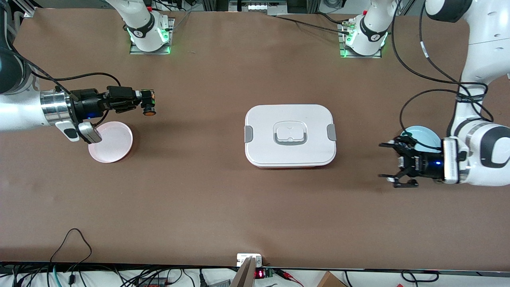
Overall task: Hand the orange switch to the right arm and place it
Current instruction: 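Open the left gripper and pull it back while the right gripper withdraws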
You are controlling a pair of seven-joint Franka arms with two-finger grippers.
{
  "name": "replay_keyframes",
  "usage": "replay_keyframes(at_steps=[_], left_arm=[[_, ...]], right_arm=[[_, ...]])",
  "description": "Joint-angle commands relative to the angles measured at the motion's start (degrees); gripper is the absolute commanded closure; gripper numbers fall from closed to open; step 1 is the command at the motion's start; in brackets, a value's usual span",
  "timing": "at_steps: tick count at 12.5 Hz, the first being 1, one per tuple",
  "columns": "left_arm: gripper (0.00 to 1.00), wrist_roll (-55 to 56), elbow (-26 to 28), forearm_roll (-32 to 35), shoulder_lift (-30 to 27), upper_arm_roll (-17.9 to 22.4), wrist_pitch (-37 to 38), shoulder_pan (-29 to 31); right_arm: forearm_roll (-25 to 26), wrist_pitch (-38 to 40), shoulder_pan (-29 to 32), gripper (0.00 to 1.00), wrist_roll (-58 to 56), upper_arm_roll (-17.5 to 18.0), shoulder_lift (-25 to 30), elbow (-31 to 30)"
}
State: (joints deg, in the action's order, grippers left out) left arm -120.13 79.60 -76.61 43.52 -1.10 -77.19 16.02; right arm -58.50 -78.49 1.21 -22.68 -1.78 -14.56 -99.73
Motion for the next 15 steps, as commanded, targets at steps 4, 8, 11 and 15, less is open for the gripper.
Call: replay_keyframes(at_steps=[4, 8, 11, 15], left_arm=[[0.00, 0.77, -9.02, 12.70, 0.25, 6.09, 0.46, 4.46], [0.00, 7.61, -16.02, 20.95, 0.25, 12.77, -4.71, 4.28], [0.00, 14.55, -21.75, 29.91, -1.50, 15.41, -6.30, 3.67], [0.00, 28.70, -24.23, 41.96, -5.80, 15.42, -8.42, 0.95]], right_arm=[[21.80, 2.20, 0.46, 0.95, -14.99, 0.46, 1.20, 0.06], [39.12, -1.57, 0.20, 0.95, -28.01, 0.46, 1.20, -0.20], [50.91, -7.19, 0.02, 0.95, -35.92, 0.63, 1.20, -0.64], [59.44, -18.95, 0.02, 0.95, -43.40, 0.81, 1.37, -6.95]])
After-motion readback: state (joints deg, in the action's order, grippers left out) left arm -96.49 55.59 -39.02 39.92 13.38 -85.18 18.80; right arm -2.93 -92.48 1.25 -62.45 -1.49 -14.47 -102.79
